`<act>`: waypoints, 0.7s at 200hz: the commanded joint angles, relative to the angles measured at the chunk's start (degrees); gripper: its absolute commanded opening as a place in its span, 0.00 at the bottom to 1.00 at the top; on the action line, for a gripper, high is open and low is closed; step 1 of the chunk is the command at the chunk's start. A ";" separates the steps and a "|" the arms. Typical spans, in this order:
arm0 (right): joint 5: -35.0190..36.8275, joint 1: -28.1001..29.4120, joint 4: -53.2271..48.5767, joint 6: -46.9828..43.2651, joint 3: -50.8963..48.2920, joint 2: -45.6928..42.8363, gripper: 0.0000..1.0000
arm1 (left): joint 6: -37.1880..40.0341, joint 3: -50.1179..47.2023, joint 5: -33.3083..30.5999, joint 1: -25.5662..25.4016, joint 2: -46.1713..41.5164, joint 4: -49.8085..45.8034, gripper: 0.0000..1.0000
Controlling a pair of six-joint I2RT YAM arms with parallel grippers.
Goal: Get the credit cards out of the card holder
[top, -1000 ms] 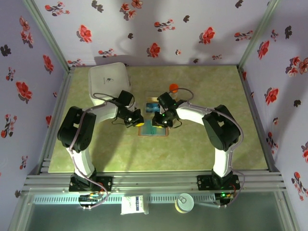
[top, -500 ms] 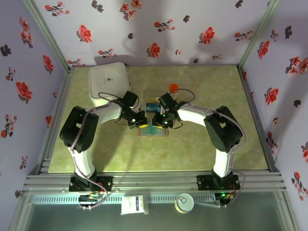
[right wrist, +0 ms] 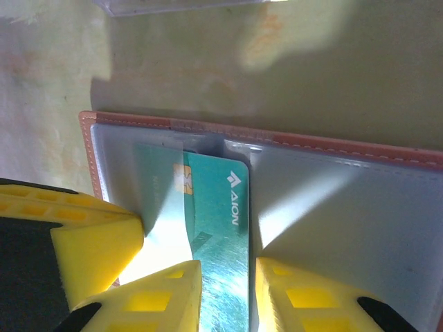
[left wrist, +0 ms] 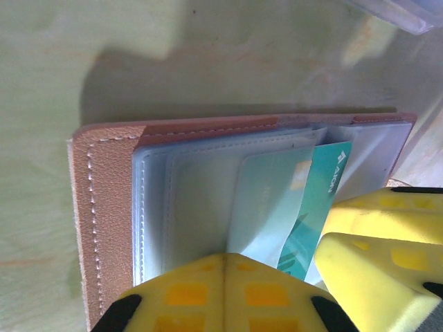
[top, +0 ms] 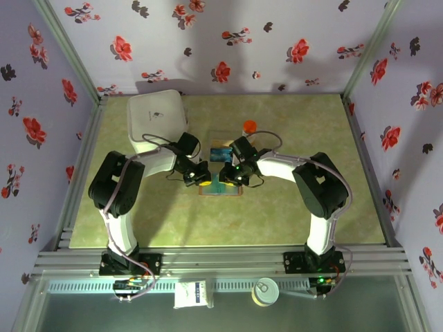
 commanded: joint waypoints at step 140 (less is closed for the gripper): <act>-3.59 -1.11 6.77 3.64 -3.74 -2.14 0.17 | 1.24 -0.02 -1.15 -0.24 0.94 -2.10 0.00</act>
